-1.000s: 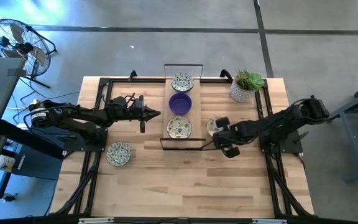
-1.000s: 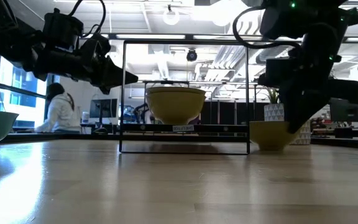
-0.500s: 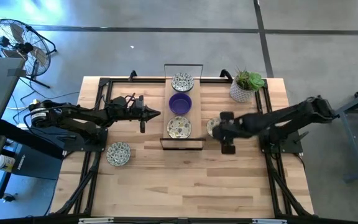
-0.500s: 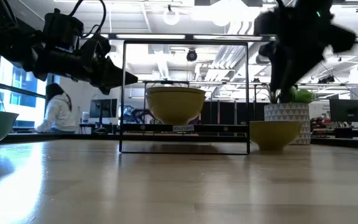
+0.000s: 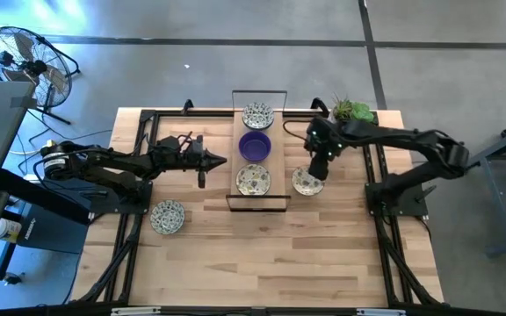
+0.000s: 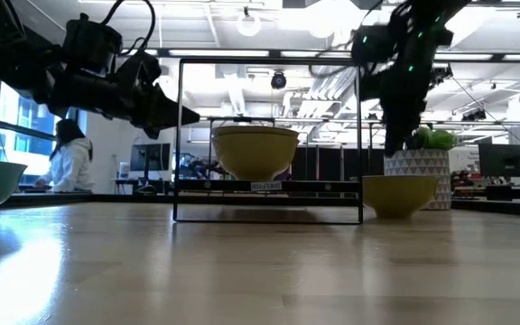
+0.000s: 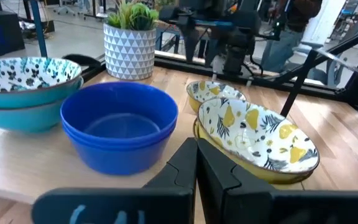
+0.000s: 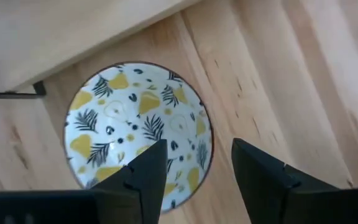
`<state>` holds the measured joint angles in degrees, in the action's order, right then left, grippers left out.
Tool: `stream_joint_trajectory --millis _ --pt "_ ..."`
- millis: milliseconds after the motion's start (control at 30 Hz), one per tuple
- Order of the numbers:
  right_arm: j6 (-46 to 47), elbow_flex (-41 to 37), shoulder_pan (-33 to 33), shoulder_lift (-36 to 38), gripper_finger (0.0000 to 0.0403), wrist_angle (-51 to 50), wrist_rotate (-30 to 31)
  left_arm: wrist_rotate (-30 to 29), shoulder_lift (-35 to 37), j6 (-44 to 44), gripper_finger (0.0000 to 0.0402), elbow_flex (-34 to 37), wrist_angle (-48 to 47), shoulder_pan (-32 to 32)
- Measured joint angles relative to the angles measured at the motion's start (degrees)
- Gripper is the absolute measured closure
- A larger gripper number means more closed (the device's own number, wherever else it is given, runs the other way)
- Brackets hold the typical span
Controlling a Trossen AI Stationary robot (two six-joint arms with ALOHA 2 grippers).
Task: Pick & Place Mini bowls
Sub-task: Stack the yellow patterned bowl on top of the stacked yellow patterned bowl on the shelf
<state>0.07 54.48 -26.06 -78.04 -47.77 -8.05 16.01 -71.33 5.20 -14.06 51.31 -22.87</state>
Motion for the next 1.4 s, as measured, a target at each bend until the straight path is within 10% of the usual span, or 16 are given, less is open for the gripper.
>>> stream_joint_trajectory --millis 333,933,1400 --pt "-7.59 0.0 -3.46 -10.1 0.0234 4.15 -2.92 1.18 0.0 -0.85 0.0401 0.76 0.29 0.0" --pt "-9.37 0.0 -3.61 -15.42 0.036 7.01 -7.32 2.2 0.0 -1.91 0.0401 2.99 3.34 -0.24" --pt "-5.33 3.52 -4.87 -9.03 0.0398 0.87 -7.93 7.17 0.0 2.96 0.0401 8.17 12.19 -7.24"
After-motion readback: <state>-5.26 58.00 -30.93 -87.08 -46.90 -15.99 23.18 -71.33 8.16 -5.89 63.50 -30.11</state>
